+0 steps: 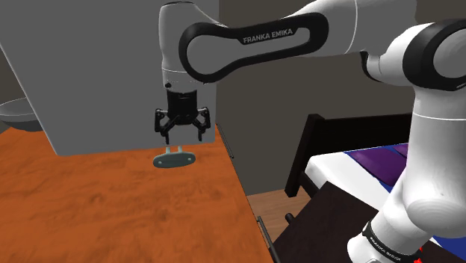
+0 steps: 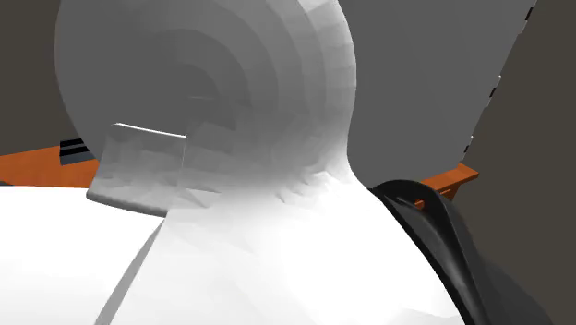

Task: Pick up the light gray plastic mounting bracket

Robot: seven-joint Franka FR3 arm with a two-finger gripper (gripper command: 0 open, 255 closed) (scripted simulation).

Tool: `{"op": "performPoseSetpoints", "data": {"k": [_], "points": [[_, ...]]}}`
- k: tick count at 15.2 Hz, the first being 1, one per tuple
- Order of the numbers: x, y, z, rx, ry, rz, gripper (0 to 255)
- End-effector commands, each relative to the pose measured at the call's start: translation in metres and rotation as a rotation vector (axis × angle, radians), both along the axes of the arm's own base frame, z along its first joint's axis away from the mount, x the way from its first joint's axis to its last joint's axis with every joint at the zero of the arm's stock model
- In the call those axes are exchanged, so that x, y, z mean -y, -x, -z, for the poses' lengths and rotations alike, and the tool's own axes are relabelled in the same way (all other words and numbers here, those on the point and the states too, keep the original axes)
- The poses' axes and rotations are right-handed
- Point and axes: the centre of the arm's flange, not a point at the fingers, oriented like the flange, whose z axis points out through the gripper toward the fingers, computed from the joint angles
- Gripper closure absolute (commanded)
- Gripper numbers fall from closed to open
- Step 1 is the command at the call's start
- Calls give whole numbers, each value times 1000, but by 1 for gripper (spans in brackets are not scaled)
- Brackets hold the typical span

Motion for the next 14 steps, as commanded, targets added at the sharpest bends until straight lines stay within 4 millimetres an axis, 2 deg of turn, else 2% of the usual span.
{"op": "performPoseSetpoints", "data": {"k": [1,2,9,11,12,14], "points": [[-15,-23,7,5,9,31,0],[-21,-32,9,8,12,42,0],[-21,-32,46,8,12,42,0],[-21,-32,49,8,12,42,0],[-21,-31,51,8,12,42,255],[-21,-31,49,8,11,42,255]]}}
